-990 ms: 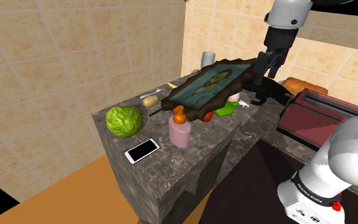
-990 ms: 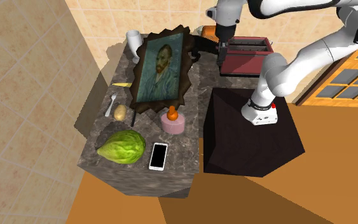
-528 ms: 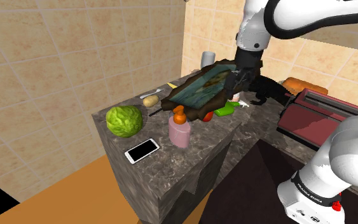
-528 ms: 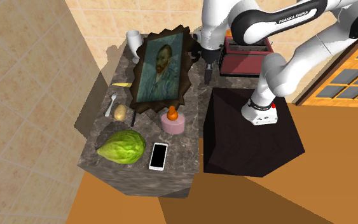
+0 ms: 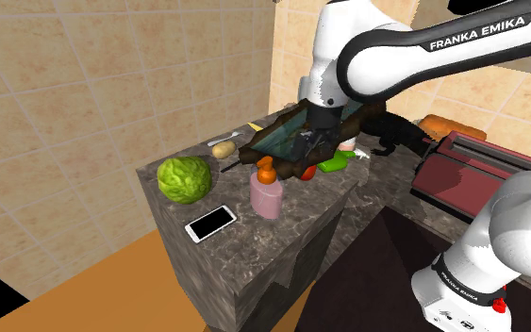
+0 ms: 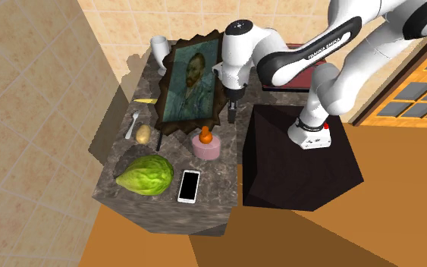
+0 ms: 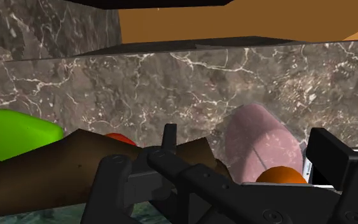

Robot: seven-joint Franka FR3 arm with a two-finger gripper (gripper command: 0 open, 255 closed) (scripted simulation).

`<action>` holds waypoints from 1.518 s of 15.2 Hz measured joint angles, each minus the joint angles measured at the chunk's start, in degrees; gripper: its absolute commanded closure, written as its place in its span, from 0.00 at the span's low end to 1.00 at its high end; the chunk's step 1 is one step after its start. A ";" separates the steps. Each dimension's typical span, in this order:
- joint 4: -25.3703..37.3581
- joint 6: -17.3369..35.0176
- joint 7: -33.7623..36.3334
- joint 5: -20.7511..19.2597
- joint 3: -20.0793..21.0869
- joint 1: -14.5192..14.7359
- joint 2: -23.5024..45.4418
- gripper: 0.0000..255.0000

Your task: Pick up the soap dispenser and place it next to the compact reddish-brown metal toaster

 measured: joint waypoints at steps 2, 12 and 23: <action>1.50 3.02 1.63 -0.66 1.46 0.09 4.29 0.00; 6.05 14.21 8.69 -5.79 5.60 0.76 19.79 0.00; 4.73 17.78 9.54 -6.82 5.75 0.80 21.90 1.00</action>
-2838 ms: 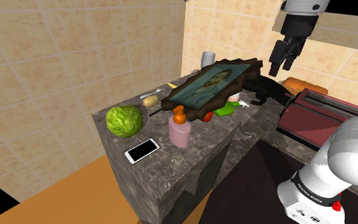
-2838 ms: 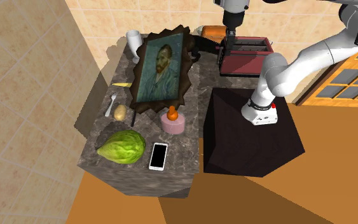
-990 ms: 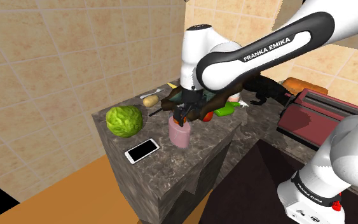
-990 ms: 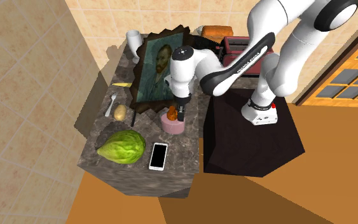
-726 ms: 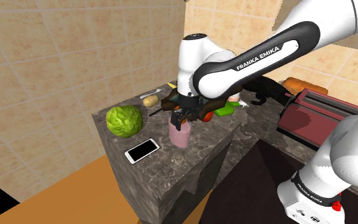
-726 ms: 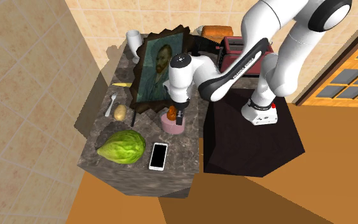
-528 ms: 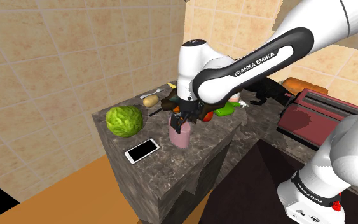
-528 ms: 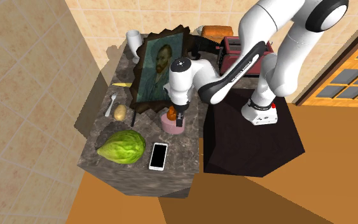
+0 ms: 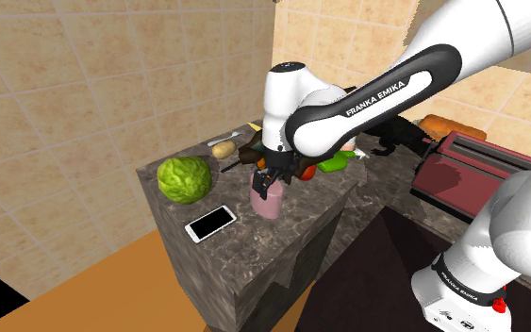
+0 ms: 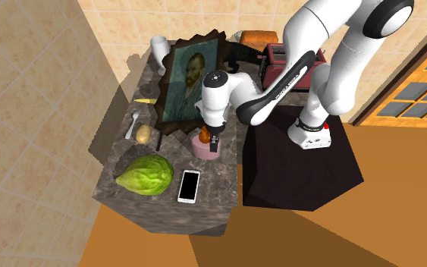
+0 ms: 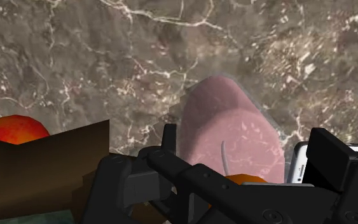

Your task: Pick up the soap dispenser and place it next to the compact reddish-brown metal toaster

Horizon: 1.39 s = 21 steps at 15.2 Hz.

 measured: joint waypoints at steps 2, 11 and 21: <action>0.05 -0.04 -0.01 -0.02 -0.01 -0.02 0.11 1.00; 0.14 -0.42 -0.09 0.10 -0.02 -0.03 -0.12 1.00; 3.37 -7.78 -1.55 2.00 -0.17 -0.02 -4.48 1.00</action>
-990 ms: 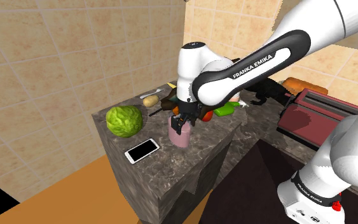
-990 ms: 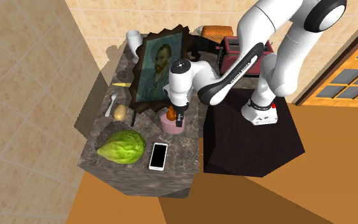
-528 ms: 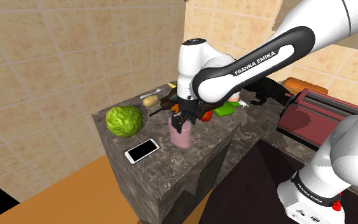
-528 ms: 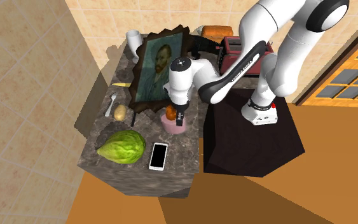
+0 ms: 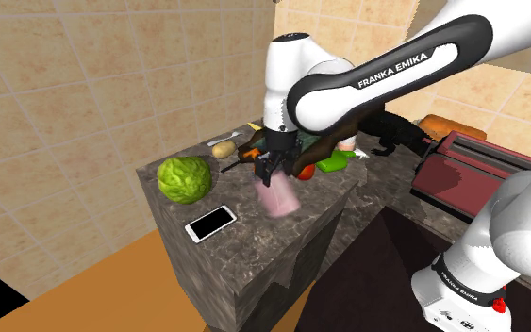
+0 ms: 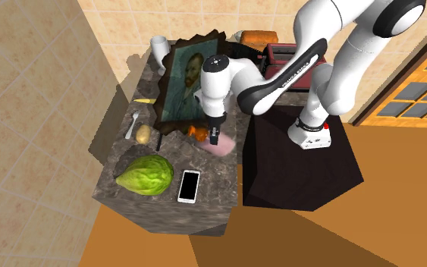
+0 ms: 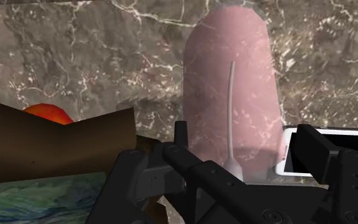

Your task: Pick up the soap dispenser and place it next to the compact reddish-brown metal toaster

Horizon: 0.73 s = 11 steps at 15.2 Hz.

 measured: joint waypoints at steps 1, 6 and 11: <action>0.12 -0.69 -0.15 0.23 -0.04 0.01 -0.60 1.00; 2.73 -4.75 -0.63 0.73 -0.27 -0.05 -2.11 1.00; 5.15 -8.54 -1.04 1.16 -0.50 -0.07 -3.54 1.00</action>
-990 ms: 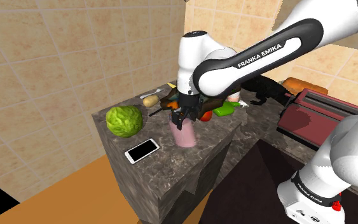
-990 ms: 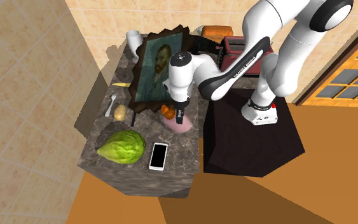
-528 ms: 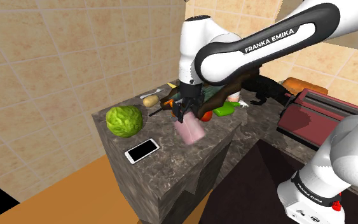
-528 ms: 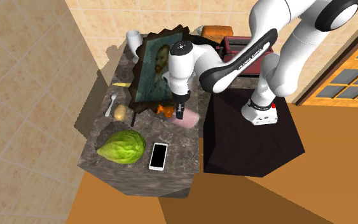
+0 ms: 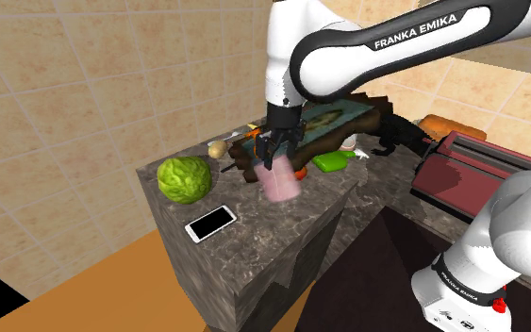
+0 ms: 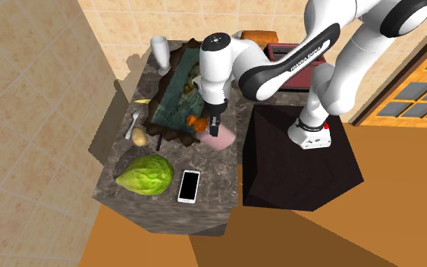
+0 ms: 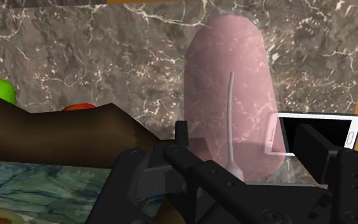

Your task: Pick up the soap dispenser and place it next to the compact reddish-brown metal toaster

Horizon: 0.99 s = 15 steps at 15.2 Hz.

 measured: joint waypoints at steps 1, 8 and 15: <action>0.59 -0.81 -0.13 0.05 -0.09 -0.05 -0.23 1.00; 4.86 -6.41 -0.44 0.39 -0.36 -0.08 -1.61 1.00; 9.32 -11.54 -0.54 0.52 -0.55 -0.13 -2.32 1.00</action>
